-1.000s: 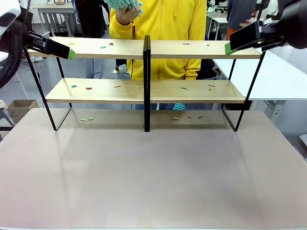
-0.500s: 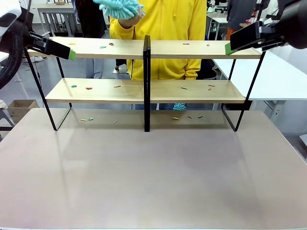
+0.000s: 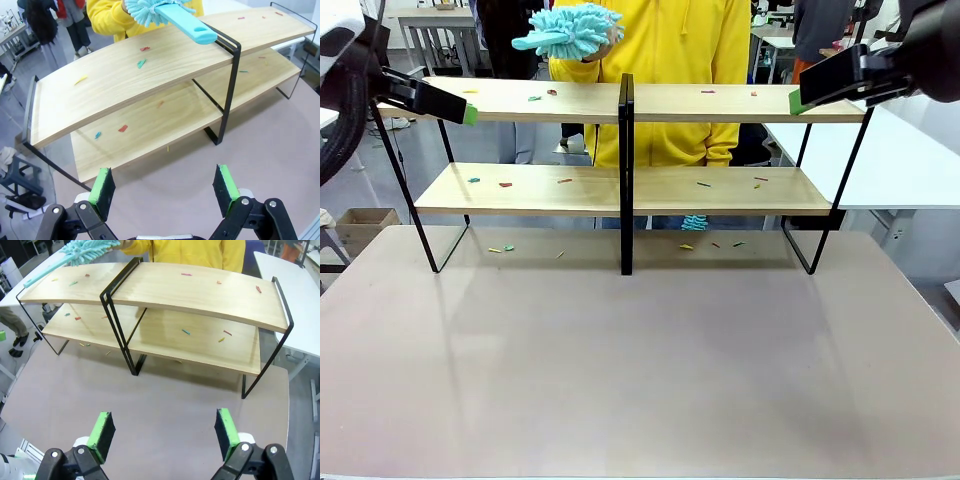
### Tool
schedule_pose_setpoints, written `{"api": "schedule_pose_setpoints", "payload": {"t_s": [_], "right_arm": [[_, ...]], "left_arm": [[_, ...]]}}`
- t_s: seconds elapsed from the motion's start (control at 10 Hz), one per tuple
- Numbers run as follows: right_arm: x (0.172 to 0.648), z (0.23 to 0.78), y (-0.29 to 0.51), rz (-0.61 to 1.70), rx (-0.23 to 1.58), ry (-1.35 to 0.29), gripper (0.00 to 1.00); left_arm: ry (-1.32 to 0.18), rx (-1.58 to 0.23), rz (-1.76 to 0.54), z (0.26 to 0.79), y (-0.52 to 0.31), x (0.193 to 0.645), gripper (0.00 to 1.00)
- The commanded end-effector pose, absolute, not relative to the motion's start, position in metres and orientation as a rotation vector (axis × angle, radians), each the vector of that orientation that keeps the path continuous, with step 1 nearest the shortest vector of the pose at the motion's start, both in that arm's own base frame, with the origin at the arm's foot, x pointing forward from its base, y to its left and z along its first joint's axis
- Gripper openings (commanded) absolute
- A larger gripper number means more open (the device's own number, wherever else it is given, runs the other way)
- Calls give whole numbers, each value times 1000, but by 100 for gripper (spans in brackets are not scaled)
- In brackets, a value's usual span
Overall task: Clean the shelves.
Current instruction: Pick up the Duster when the human hands it over.
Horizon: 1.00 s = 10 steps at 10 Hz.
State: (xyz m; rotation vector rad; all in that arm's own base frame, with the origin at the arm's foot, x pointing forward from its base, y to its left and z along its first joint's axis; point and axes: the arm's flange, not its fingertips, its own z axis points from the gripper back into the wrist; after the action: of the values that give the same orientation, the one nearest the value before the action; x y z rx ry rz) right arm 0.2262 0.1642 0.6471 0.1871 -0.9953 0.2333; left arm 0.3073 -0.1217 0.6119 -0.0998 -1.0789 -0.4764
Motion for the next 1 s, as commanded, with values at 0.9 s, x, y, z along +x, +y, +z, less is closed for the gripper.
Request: {"api": "schedule_pose_setpoints", "payload": {"t_s": [0.9], "right_arm": [[226,647,164,230,192,-995,100]], "left_arm": [[-646,-896,-541,685,-91,367,100]]}}
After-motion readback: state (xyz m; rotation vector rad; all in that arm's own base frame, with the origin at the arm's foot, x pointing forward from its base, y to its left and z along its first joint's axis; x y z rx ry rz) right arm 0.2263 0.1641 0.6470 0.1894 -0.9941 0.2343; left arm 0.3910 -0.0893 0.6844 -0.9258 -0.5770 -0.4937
